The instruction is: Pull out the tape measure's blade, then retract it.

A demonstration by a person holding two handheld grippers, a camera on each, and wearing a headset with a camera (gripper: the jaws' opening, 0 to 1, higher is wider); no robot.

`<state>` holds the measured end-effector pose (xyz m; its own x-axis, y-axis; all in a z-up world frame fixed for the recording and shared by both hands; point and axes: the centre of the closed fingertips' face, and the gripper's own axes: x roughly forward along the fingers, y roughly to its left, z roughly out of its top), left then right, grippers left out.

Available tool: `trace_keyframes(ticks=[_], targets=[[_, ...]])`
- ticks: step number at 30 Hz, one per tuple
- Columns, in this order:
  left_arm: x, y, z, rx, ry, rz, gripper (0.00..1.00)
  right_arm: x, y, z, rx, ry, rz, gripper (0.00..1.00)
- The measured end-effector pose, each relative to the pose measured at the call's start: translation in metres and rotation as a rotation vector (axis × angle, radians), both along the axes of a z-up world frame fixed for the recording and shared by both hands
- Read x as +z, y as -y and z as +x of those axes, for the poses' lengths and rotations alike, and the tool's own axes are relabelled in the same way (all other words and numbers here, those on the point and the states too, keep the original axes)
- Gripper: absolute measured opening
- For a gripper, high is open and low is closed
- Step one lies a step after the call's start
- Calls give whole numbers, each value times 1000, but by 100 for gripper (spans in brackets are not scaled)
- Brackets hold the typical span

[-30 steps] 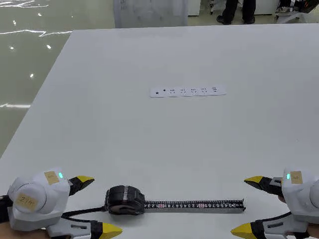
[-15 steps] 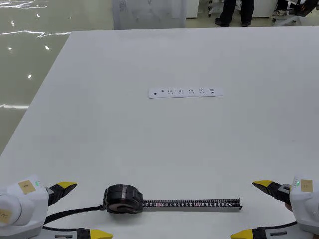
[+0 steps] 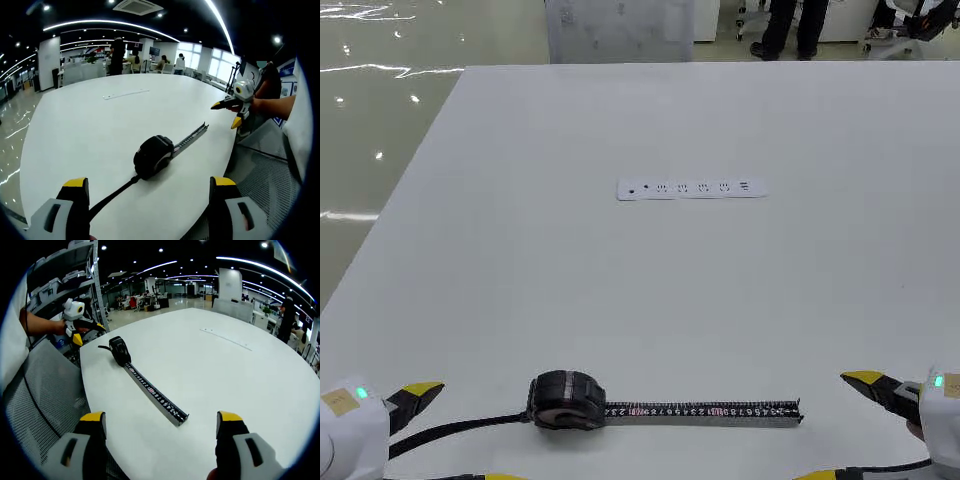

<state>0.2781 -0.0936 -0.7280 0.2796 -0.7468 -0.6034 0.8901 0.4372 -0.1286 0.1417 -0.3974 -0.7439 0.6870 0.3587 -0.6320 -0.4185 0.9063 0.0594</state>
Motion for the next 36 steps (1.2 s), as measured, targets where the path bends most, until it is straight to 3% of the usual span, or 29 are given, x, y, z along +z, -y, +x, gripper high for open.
trace_keyframes(ticks=[10,18,36], targets=[[-3,-26,1,103,-1,-13,99,-1,0,-11,-31,-4,12,92],[-4,-37,-1,141,-8,-21,99,-3,-1,-21,-40,-8,23,93],[-6,-38,-7,153,-18,-26,99,-5,-2,-29,-63,-1,26,94]])
